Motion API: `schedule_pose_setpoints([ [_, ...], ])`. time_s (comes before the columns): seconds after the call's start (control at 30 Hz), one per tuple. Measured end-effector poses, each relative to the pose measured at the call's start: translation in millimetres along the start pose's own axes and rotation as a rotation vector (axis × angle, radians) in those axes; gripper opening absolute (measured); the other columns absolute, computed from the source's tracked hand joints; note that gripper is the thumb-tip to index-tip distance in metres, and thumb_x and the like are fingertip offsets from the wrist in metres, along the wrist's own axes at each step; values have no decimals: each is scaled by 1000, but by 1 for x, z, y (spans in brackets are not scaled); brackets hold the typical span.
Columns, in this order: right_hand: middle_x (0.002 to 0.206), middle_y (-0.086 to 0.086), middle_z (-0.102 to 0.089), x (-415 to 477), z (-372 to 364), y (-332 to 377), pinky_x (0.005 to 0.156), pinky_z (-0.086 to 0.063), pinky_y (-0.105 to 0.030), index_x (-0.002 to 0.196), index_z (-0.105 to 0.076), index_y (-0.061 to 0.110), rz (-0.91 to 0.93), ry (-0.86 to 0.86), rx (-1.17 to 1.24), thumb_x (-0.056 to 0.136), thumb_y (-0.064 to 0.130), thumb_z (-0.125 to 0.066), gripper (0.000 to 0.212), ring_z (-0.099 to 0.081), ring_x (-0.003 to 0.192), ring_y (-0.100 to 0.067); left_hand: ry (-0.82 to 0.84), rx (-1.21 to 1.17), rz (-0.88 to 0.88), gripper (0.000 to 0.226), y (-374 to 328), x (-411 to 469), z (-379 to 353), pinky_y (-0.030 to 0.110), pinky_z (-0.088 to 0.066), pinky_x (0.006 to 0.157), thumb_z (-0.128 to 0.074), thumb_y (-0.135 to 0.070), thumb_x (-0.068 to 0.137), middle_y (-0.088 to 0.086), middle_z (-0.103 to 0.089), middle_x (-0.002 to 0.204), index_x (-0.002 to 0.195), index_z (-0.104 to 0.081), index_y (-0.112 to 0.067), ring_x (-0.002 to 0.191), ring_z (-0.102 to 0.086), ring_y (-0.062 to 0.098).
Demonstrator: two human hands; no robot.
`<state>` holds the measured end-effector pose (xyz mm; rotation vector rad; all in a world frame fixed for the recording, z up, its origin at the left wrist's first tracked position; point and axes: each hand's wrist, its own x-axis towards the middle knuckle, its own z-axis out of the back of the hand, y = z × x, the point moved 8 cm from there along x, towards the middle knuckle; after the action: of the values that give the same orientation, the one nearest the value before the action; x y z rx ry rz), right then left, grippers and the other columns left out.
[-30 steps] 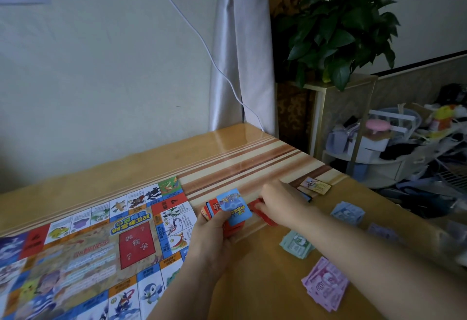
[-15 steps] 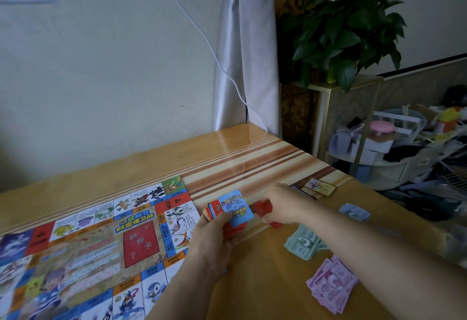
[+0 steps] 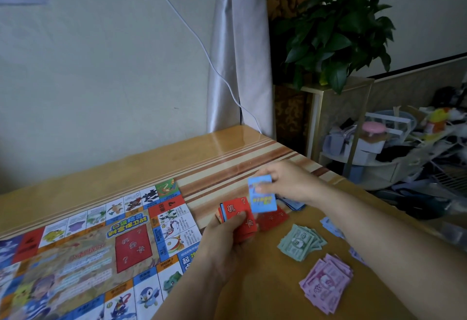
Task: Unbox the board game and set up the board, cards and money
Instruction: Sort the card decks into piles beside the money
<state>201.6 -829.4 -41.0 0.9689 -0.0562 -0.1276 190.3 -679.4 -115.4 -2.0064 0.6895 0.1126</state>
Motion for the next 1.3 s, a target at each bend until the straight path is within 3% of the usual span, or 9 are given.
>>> schedule_pose_setpoints([
  [0.13, 91, 0, -68, -7, 69, -3, 69, -47, -19, 93, -66, 14, 71, -371, 80, 87, 10, -66, 8, -62, 81, -8, 10, -100, -44, 18, -9, 3, 5, 31, -58, 64, -51, 4, 90, 14, -72, 86, 104, -61, -3, 76, -68, 21],
  [0.23, 95, 3, -69, -8, 69, -29, 76, -49, -19, 83, -69, 19, 30, -278, -80, 86, 0, -63, 19, -64, 86, -8, 8, -115, -44, 21, -10, 5, 9, 37, -50, 83, -52, 2, 90, 18, -69, 98, 109, -59, -3, 88, -64, 26],
  [0.4, 88, 10, -64, -15, 48, -66, 49, -39, -8, 91, -70, 26, -80, -115, -337, 88, -5, -51, 36, -60, 64, -1, -13, -129, -20, 19, -3, 5, 6, 32, -56, 69, -52, 4, 91, 11, -74, 84, 105, -58, -7, 85, -67, 23],
  [0.53, 103, 4, -66, -11, 40, -79, 63, -53, -32, 89, -67, 32, -74, -92, -335, 86, -9, -47, 46, -66, 81, -19, -26, -156, -3, 20, -2, 4, 6, 28, -59, 58, -52, 4, 91, 12, -74, 85, 107, -57, -7, 83, -68, 22],
  [0.63, 102, 13, -61, -10, 34, -82, 58, -51, -23, 98, -67, 26, -74, -53, -369, 86, -10, -43, 44, -64, 77, -5, -26, -139, -14, 20, -4, 3, 6, 27, -59, 56, -52, 4, 91, 11, -74, 82, 107, -57, -6, 82, -68, 22],
  [0.7, 109, 13, -59, -10, 31, -81, 77, -55, -31, 101, -65, 25, -72, -32, -380, 84, -11, -43, 46, -62, 93, -4, -24, -150, -11, 21, -5, 2, 6, 28, -59, 56, -51, 4, 91, 11, -74, 83, 108, -57, -6, 84, -67, 23],
  [0.9, 109, 9, -66, -9, 28, -77, 90, -53, -40, 101, -62, 26, -103, -13, -373, 84, -11, -46, 44, -62, 106, -8, 52, -241, 82, 23, -1, -5, -3, 36, -59, 62, -48, -1, 93, 23, -70, 97, 115, -53, 1, 85, -66, 28],
  [1.1, 101, 13, -67, -21, 1, -17, 78, -48, -20, 110, -65, 26, -19, 8, -51, 86, 40, -65, 28, -63, 94, -2, 83, -22, 31, 17, 1, -6, -7, 32, -60, 58, -50, 6, 91, 17, -73, 80, 104, -57, -3, 71, -71, 23],
  [1.3, 87, -2, -74, -17, -27, -17, 73, -54, -28, 91, -69, 14, -107, 100, 40, 81, 27, -74, 17, -70, 87, -19, 95, 118, -23, 21, 0, -10, -9, 32, -56, 70, -60, 0, 86, 12, -73, 82, 106, -58, -8, 74, -70, 22],
])
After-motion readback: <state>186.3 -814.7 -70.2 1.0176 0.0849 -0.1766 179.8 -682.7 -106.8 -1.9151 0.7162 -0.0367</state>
